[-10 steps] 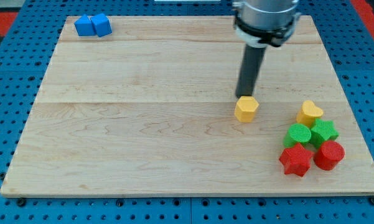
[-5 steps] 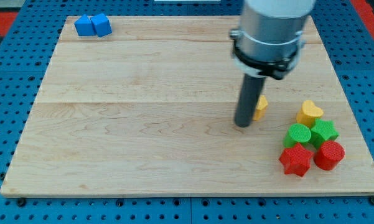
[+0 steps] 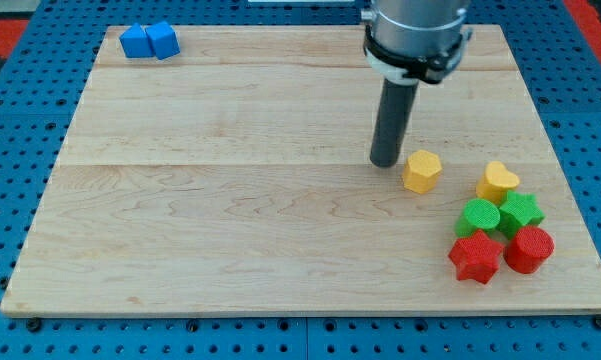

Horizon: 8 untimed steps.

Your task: Move yellow hexagon closer to yellow heart

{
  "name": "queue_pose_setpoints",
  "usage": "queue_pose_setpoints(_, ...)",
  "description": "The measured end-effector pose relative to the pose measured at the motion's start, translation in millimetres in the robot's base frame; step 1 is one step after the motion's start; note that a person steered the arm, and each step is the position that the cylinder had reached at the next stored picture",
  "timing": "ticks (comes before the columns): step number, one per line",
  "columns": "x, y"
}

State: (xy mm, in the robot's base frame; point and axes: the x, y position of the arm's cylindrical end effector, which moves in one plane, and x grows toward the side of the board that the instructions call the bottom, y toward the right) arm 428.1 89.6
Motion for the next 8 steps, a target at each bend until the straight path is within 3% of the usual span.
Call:
queue_pose_setpoints(1,-11.4,7.4)
queue_pose_setpoints(5,29.6,50.3)
queue_pose_setpoints(6,26.4,18.5)
queue_pose_setpoints(8,84.0,-6.8)
